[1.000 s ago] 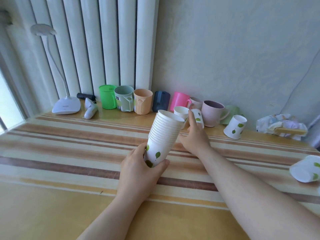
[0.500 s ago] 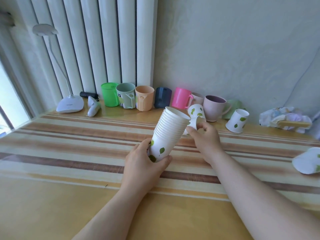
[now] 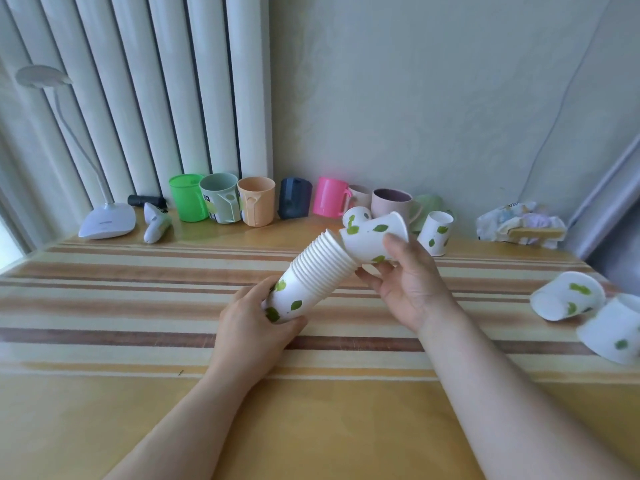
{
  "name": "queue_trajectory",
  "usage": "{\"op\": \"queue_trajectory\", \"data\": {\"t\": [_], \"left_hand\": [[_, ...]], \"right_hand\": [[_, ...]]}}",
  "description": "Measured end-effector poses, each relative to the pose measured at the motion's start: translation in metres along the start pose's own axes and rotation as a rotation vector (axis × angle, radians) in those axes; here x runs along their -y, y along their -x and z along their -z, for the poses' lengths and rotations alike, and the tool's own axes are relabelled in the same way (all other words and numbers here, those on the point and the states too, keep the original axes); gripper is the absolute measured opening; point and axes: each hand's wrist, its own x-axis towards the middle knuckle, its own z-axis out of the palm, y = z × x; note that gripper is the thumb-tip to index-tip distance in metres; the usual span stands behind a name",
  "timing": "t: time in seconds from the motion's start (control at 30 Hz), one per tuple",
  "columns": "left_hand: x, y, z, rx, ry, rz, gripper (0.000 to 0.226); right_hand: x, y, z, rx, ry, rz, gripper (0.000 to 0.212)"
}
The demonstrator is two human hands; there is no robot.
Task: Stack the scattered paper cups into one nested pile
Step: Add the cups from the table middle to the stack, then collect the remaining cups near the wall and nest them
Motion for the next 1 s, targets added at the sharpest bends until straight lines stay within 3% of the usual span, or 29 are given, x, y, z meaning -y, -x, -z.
{"op": "queue_trajectory", "data": {"t": [0.23, 0.4, 0.5, 0.6, 0.67, 0.73, 0.8, 0.87, 1.0], "left_hand": [[0.003, 0.001, 0.0, 0.001, -0.015, -0.009, 0.061], [0.003, 0.003, 0.0, 0.015, -0.008, 0.006, 0.062], [0.003, -0.001, -0.001, 0.012, 0.0, 0.022, 0.064], [0.005, -0.002, 0.0, -0.003, 0.017, 0.018, 0.057], [0.006, -0.001, 0.0, -0.003, 0.03, 0.021, 0.055], [0.006, -0.001, -0.001, -0.001, 0.029, 0.016, 0.053], [0.005, -0.001, -0.001, -0.01, 0.031, 0.011, 0.052], [0.005, -0.001, 0.0, -0.013, 0.034, 0.006, 0.051], [0.005, 0.0, -0.001, -0.009, 0.043, -0.002, 0.052]], "right_hand": [[-0.011, -0.002, -0.002, 0.036, 0.184, -0.023, 0.082], [-0.016, 0.001, 0.0, 0.035, 0.232, -0.057, 0.084], [-0.015, -0.005, 0.005, 0.031, 0.221, -0.075, 0.071], [-0.018, -0.019, 0.008, -0.146, 0.18, -0.071, 0.043], [-0.026, -0.039, 0.01, -0.357, 0.437, -0.017, 0.026], [-0.034, -0.064, 0.016, -0.473, 0.832, 0.033, 0.042], [-0.037, -0.092, 0.02, -0.504, 1.06, 0.057, 0.061], [-0.038, -0.118, 0.02, -0.516, 1.125, 0.046, 0.072], [-0.048, -0.151, 0.022, -0.626, 1.002, -0.096, 0.075]]}}
